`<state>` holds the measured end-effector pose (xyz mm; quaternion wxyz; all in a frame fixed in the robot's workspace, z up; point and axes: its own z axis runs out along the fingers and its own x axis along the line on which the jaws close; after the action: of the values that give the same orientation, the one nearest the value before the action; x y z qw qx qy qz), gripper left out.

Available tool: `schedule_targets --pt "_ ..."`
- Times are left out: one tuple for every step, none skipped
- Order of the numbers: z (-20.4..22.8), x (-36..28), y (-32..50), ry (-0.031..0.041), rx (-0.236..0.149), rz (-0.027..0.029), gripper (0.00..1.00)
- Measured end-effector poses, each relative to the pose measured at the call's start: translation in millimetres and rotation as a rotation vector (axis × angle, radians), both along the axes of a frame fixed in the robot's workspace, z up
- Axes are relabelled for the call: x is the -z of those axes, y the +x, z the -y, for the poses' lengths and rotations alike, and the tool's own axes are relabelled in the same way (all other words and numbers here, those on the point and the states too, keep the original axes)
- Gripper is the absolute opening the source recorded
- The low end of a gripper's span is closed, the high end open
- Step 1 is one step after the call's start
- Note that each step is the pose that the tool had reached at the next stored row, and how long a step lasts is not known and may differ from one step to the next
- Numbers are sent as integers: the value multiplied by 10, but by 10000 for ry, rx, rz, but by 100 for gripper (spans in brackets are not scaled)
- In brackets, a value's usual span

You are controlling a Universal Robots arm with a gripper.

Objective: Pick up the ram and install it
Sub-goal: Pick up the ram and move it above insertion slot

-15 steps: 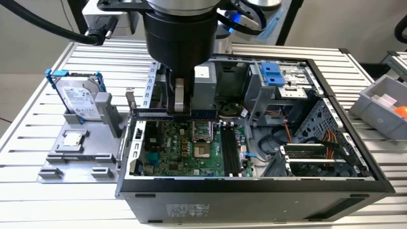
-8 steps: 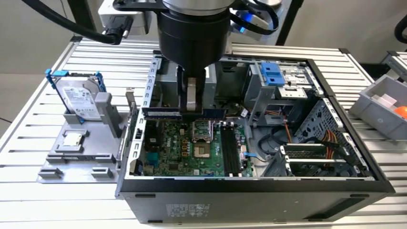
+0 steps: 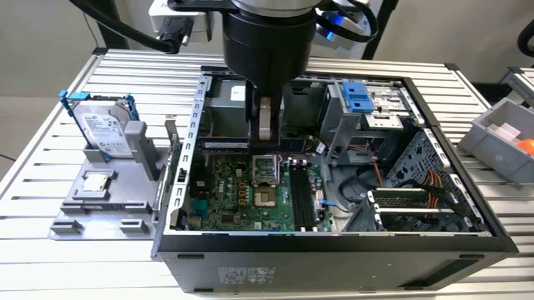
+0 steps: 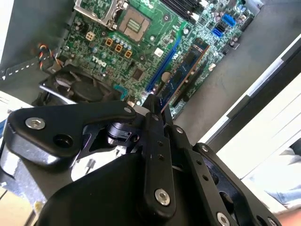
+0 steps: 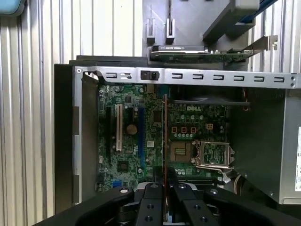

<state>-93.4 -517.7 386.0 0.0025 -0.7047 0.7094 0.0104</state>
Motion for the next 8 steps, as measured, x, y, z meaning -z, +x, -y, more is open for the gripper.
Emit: schedule_targets --pt "-7 -1 16 -2 1 -1 0" --pt "-14 -1 31 -1 2 -1 0" --pt "-21 0 48 -1 3 0 0" --pt "-27 0 63 -1 5 0 0" --pt "-35 -1 80 -1 8 -1 0" --pt "-42 0 96 0 12 0 0" --pt "-50 0 112 -1 17 0 0" --pt "-57 0 128 0 23 0 0"
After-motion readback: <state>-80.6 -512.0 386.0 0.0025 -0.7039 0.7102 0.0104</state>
